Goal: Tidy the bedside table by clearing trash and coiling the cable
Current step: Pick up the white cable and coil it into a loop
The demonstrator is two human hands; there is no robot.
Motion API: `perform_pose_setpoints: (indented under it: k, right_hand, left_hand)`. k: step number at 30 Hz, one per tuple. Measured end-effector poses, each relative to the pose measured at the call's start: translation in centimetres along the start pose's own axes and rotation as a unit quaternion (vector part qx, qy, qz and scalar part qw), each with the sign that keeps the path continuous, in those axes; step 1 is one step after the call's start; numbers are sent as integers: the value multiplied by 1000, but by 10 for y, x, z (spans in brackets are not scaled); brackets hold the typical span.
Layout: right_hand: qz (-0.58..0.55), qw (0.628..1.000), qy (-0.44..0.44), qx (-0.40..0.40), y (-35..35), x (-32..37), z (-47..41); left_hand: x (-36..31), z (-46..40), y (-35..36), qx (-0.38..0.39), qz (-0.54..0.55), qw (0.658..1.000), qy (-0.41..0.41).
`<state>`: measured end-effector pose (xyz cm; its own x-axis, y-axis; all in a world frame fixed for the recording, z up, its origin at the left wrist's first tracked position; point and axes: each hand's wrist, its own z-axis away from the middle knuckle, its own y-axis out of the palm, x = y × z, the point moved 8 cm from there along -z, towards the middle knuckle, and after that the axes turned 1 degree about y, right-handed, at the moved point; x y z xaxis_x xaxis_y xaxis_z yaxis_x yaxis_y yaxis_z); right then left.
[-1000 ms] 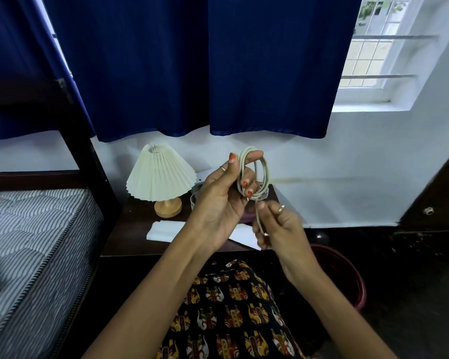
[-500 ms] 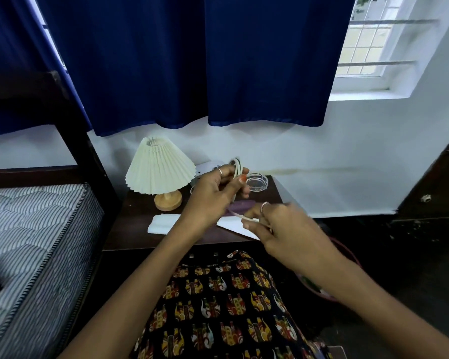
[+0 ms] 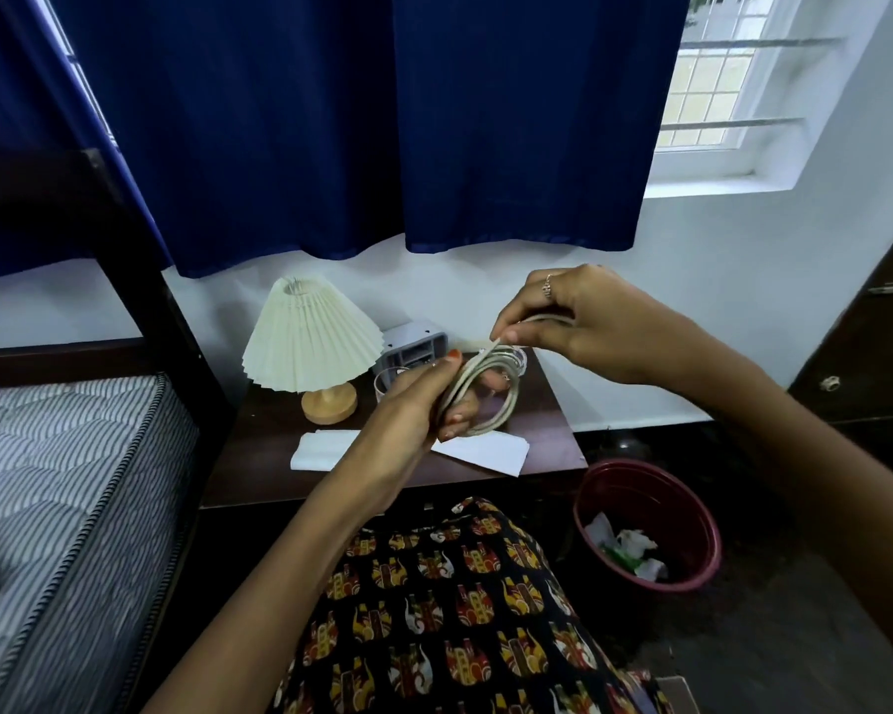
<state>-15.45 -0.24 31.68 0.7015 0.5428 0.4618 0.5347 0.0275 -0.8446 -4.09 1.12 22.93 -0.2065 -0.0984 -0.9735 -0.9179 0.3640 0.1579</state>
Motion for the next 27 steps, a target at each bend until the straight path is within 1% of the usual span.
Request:
perform_pose_setpoints:
  k: [3, 6, 10, 12, 15, 20, 23, 24, 25, 27]
  right_hand:
    - [-89, 995, 9, -47, 4, -13, -1]
    - [-149, 983, 19, -105, 12, -23, 4]
    - [-237, 956, 80, -155, 27, -40, 17]
    - [-314, 927, 129, -158, 40, -48, 22]
    - [-480, 848, 181, -138, 62, -55, 29]
    - [-613, 754, 213, -98, 84, -55, 36]
    - [-656, 707, 247, -92, 91, -60, 40]
    - [-662, 699, 254, -91, 93, -61, 42]
    - [-662, 699, 254, -88, 94, -61, 42]
    - [-649, 717, 239, -83, 95, -58, 41]
  left_hand:
    - [-7, 1, 3, -8, 47, 999, 4]
    - [-8, -1, 1, -20, 120, 993, -1]
    - [-1, -5, 2, -41, 211, 976, -21]
    - [5, -7, 6, -44, 248, 967, -33]
    - [17, -12, 6, -62, 280, 957, -48]
    - [32, -12, 3, -106, 214, 969, -60]
    - [35, -14, -1, -126, 156, 978, -62]
    - [36, -15, -3, -133, 130, 981, -60]
    - [38, -16, -5, -140, 101, 983, -56]
    - [39, -17, -8, -151, 35, 987, -46]
